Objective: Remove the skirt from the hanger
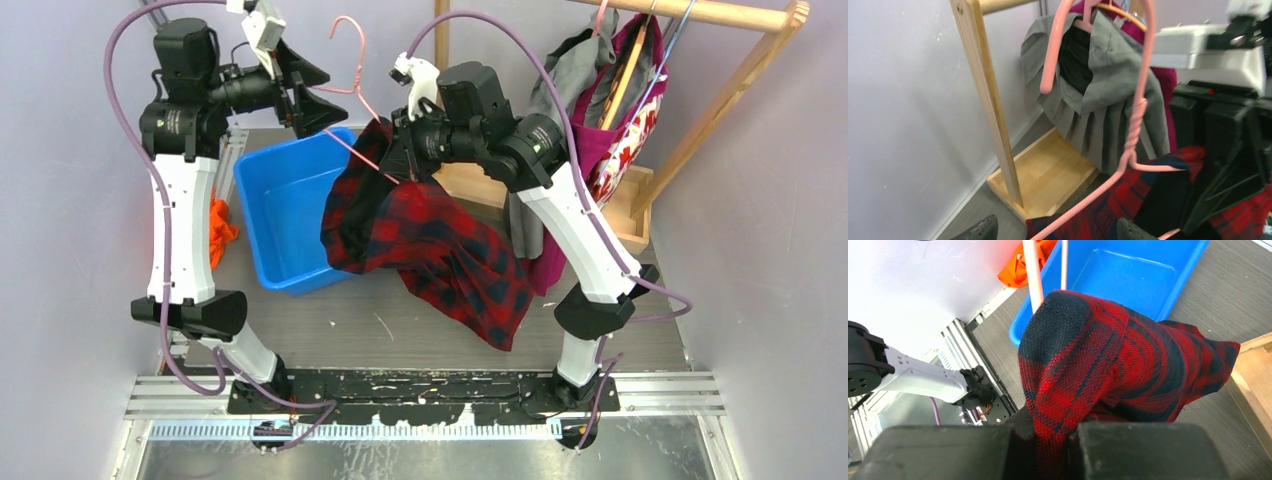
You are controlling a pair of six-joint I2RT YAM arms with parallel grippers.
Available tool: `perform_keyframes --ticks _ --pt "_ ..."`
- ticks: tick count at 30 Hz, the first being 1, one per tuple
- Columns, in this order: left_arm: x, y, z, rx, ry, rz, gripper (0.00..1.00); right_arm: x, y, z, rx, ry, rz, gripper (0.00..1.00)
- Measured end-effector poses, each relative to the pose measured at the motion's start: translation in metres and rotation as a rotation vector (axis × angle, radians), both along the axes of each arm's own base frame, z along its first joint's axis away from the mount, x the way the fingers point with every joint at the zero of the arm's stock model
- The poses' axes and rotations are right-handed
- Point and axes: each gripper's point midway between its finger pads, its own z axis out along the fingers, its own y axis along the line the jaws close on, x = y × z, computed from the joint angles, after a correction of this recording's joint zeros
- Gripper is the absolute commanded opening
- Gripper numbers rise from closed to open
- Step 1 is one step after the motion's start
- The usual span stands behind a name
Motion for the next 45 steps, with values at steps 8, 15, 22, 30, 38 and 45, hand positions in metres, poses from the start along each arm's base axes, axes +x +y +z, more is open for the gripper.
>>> perform_keyframes --ticks 8,15,22,30,38,45 --pt "0.020 -0.018 -0.024 0.040 0.012 -0.027 0.78 -0.008 0.004 -0.004 -0.010 0.013 0.024 0.01" --pt "0.028 -0.032 -0.049 0.111 0.018 -0.023 0.00 0.001 -0.003 -0.007 -0.024 0.013 -0.025 0.01" --pt "0.035 -0.018 -0.060 0.204 0.029 0.120 0.00 0.005 -0.005 -0.009 -0.034 0.011 -0.043 0.01" --pt "0.032 0.018 -0.029 0.283 -0.055 0.389 0.00 0.016 0.007 0.008 0.010 -0.087 -0.044 0.01" --pt "0.029 0.047 -0.031 0.351 -0.050 0.543 0.00 0.027 0.023 0.000 0.006 -0.109 -0.034 0.01" --pt "0.022 0.045 -0.032 0.312 -0.009 0.519 0.00 0.027 0.024 0.001 0.004 -0.116 -0.026 0.01"
